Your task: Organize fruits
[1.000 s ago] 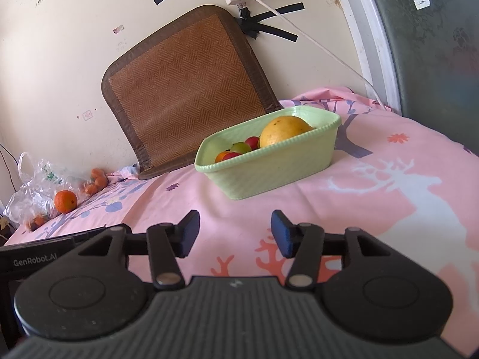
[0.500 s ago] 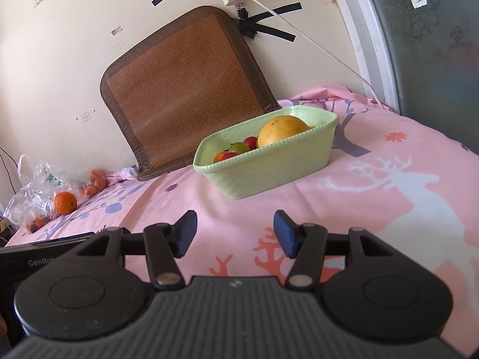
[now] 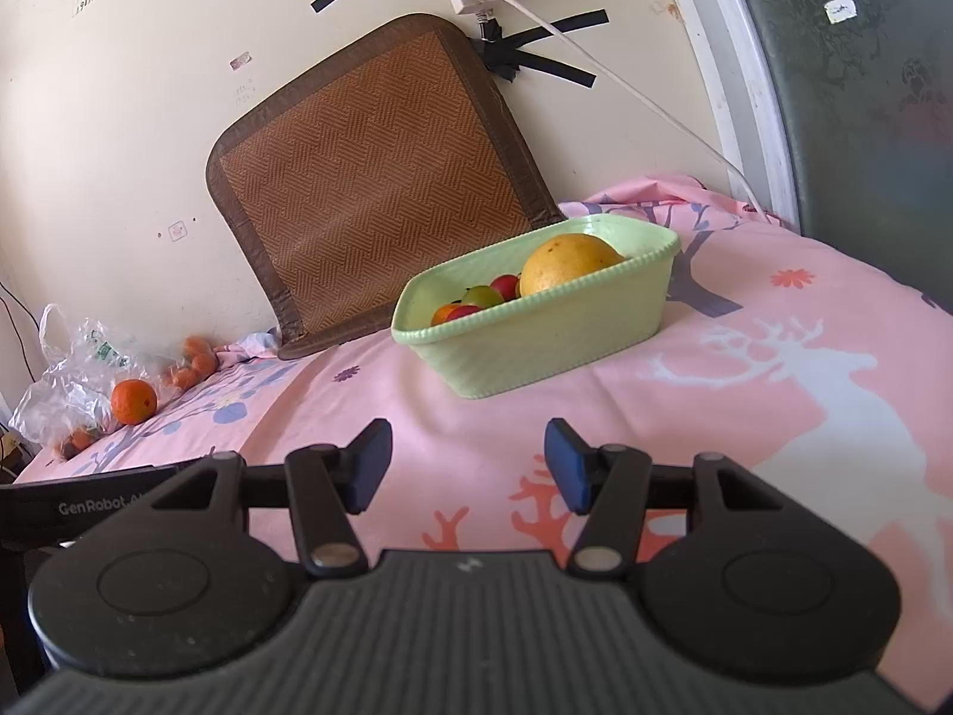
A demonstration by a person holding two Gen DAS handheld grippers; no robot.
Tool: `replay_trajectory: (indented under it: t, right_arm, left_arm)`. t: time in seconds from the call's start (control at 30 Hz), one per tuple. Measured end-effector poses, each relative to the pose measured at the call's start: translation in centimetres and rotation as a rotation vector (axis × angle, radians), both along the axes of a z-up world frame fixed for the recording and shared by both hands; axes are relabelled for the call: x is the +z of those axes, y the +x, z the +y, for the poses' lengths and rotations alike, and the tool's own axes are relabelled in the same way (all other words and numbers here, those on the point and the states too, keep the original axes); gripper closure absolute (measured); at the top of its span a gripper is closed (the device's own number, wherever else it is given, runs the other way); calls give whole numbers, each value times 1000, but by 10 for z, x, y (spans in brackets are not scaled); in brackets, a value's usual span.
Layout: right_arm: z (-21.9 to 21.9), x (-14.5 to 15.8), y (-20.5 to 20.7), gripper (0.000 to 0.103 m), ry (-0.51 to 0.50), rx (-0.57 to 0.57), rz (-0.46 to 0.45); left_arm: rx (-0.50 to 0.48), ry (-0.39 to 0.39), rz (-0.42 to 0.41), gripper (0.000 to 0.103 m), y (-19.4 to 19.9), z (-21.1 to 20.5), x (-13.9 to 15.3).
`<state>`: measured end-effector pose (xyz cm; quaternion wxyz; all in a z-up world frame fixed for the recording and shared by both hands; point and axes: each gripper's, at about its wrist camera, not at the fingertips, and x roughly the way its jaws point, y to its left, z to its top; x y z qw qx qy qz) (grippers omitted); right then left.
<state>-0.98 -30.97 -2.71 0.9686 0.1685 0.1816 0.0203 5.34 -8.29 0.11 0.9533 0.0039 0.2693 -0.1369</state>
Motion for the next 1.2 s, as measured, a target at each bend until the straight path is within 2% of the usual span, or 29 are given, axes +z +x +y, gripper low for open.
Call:
replay_trajectory:
  t: [0.13,0.3,0.53,0.73,1.0,1.2]
  right_arm:
    - [0,0,0,44,0,0,-1]
    - [0,0,0,44,-1,0,-2]
    - [0,0,-1,43,-1,0,-2]
    - [1,1,-1,43,-2,1,-4]
    - [2,2,-2,43,-2,2,-5]
    - [2,2,-2,43,-1,3,-8]
  left_arm:
    - [7,-1,-32,0,-7,2,11]
    - [-2,29,-106,0,-22,0,28]
    - [4,78,-159,0,-37,-9,39]
    - [5,68,-128,0,-40,-7,41]
    - [8,113,-105,0,-43,-13,38]
    - [9,108,-72,0,-42,-10,37]
